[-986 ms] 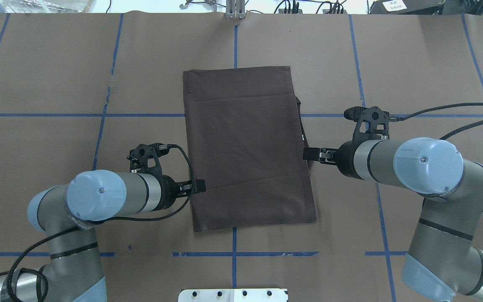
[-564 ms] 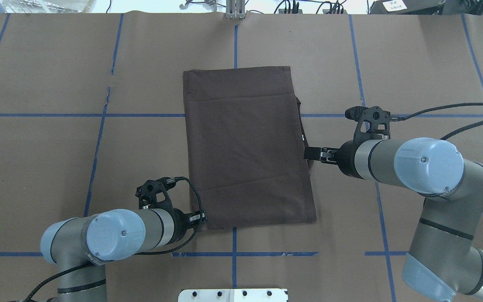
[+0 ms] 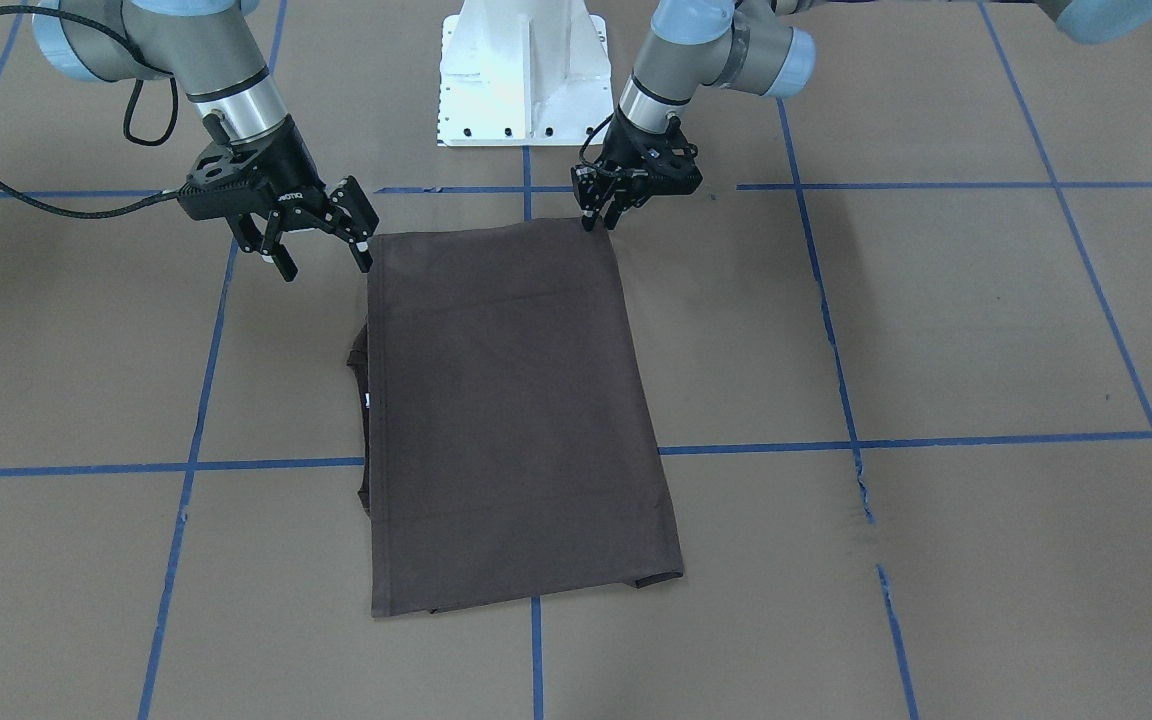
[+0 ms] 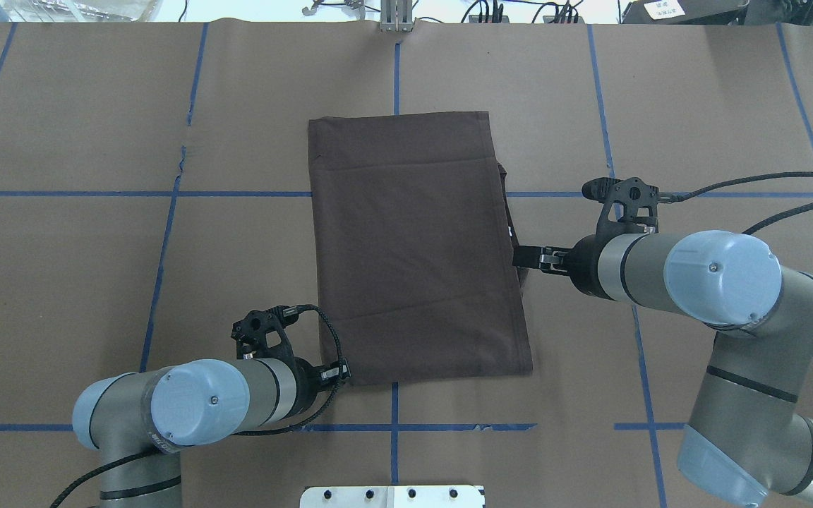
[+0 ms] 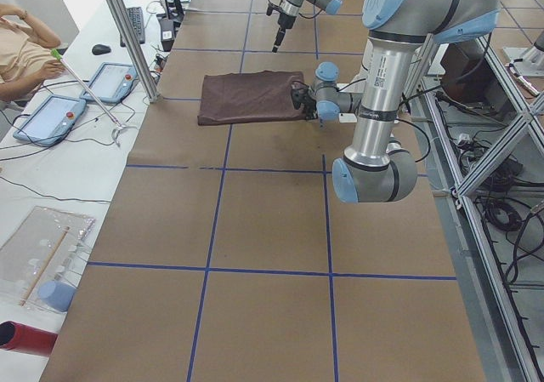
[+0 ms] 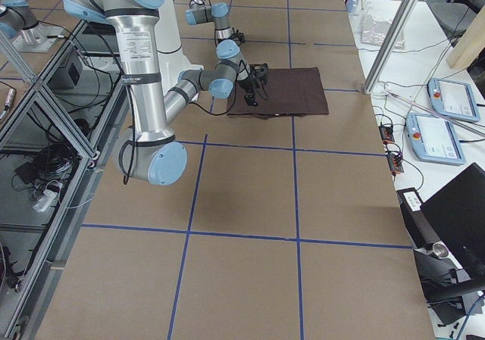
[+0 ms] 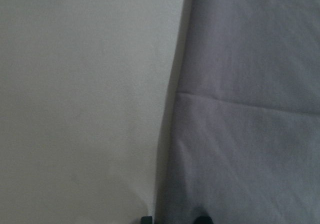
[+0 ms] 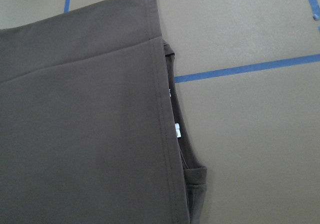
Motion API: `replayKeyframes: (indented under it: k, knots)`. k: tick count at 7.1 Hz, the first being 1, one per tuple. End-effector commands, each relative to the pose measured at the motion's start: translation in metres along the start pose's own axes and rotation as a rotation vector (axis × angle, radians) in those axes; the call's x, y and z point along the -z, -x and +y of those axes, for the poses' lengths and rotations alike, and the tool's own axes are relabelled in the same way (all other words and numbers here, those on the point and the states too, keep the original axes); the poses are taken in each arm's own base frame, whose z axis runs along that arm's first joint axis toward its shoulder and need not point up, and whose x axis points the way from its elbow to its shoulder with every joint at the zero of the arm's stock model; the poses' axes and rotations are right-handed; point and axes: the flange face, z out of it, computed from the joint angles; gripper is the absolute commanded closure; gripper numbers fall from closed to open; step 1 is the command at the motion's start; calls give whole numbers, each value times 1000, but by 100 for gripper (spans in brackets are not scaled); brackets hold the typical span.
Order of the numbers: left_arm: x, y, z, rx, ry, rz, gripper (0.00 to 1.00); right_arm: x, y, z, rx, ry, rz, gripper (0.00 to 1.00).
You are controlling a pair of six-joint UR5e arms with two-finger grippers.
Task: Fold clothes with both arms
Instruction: 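Lower the left gripper to the shirt's near corner while the right holds the side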
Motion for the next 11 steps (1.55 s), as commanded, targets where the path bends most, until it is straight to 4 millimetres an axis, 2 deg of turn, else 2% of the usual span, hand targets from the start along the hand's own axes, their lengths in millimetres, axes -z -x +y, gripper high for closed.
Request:
replayKeyframes:
  k: [1,2,3,4,5,6,7,10,11]
  knots:
    - [0,-1,0,0,1,2,80,0,-1,0,0,0,2,0]
    - [0,-1,0,0,1,2,96,0,-1,0,0,0,2,0]
    - [1,-1,0,-3,1,3,100,-2,-2,0,0,1,5,0]
    - [1,-3,0,-8,0,7,100,-3,-2,0,-3,0,8,0]
    - [2,-3,0,-9,-1,9,100,-7,0,1,-78,-2,19,7]
    - [2,-3,0,-11,-3,9,100,-15,13,0,-136,2,58,18]
    - [2,-3,0,-11,-3,9,100,-22,50,-10,-159,3,115,23]
    - [3,-4,-3,-10,-31,17,100,-63,42,6,-182,24,198,26]
    - [4,-6,-3,-12,-41,21,100,-76,41,22,-157,11,219,26]
